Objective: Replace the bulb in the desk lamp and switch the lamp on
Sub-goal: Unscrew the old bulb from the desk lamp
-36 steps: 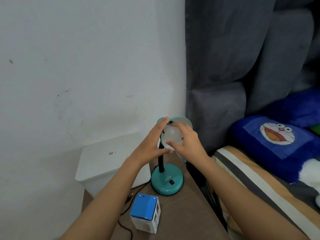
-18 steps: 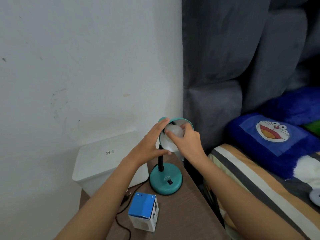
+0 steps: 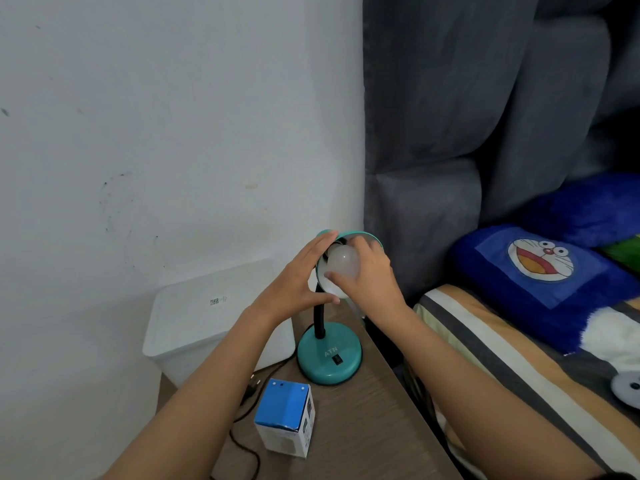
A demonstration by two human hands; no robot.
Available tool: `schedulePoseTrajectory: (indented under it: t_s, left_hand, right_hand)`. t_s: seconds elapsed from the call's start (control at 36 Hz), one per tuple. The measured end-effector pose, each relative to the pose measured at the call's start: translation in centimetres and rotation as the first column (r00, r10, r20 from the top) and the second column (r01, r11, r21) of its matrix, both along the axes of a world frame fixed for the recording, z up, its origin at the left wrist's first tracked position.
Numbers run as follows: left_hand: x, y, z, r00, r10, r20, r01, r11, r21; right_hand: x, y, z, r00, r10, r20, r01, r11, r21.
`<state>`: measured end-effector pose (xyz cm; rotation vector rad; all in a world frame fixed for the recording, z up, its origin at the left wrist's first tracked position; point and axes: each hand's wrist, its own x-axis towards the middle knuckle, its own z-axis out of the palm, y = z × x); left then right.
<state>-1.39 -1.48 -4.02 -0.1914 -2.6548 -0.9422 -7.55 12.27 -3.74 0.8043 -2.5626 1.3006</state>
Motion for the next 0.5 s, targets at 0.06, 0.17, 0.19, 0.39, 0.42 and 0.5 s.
schedulePoseTrajectory:
  t_s: [0.06,0.17,0.19,0.39,0.42,0.5]
  left_hand:
    - [0.1,-0.1,0.0,1.000,0.000,-0.004,0.000,1.000,0.011]
    - [0.1,-0.2,-0.1,1.000,0.006,-0.019,-0.006,1.000,0.023]
    - [0.1,-0.2,-0.1,1.000,0.007,-0.022,-0.006,1.000,0.024]
    - [0.0,-0.3,-0.4,0.999,0.003,-0.041,-0.003,1.000,0.008]
    - [0.0,-0.4,-0.4,0.999,0.002,-0.040,-0.002,1.000,0.006]
    - [0.0,-0.6,-0.4,0.999,-0.010,-0.040,0.010,1.000,0.001]
  right_hand:
    - [0.0,-0.1,-0.3,0.998,0.051,-0.033,-0.050,0.998,0.028]
    - [0.0,-0.1,-0.8,0.991,0.105,-0.078,-0.105,0.994,0.004]
    - [0.1,-0.2,-1.0,0.989,0.117,-0.086,-0.118,0.993,-0.006]
    - [0.5,-1.3,-0.4,0.933,0.048,0.356,0.023,0.981,-0.193]
    - [0.4,-1.3,-0.3,0.931,0.062,0.360,0.007,0.982,-0.187]
    - [0.3,-1.2,-0.2,0.971,0.058,0.234,-0.053,0.998,-0.028]
